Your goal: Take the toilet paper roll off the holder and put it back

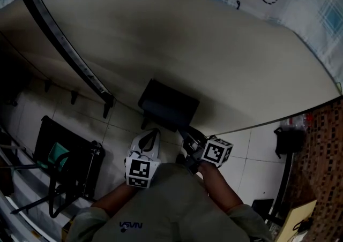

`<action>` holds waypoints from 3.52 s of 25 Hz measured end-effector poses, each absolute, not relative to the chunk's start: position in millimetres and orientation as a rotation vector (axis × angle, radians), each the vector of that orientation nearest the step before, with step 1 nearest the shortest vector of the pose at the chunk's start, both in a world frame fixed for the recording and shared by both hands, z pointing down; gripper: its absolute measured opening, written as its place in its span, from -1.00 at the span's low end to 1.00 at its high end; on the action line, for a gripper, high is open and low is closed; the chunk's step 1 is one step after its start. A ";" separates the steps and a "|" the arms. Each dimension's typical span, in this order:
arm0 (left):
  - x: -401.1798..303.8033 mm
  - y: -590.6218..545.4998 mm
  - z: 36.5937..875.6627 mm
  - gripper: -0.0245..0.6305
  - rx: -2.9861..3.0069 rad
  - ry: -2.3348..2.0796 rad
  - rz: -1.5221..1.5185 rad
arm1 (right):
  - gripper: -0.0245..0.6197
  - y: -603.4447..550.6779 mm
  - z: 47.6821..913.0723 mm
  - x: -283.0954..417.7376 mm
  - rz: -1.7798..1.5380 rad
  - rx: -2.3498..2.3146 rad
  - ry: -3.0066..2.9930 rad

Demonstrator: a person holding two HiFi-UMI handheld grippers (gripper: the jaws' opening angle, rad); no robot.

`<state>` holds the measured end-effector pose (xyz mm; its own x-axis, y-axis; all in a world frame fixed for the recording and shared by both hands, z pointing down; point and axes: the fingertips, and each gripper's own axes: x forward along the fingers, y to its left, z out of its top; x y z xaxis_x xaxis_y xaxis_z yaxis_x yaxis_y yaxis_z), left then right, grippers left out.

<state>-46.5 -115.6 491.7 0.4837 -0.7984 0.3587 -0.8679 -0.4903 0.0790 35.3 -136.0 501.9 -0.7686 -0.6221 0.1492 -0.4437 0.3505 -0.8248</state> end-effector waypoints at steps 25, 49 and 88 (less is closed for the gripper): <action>-5.7 -59.0 408.8 -0.90 2.592 -1.221 0.084 | -0.91 -44.0 392.6 115.4 -0.594 -1.545 2.535; 79.5 84.7 346.4 -0.90 2.434 -1.776 0.037 | -0.91 60.5 345.9 200.0 -0.107 -1.322 2.803; 84.0 182.2 378.2 -0.90 2.604 -1.536 0.070 | -0.91 192.8 369.7 183.5 -0.135 -1.579 2.731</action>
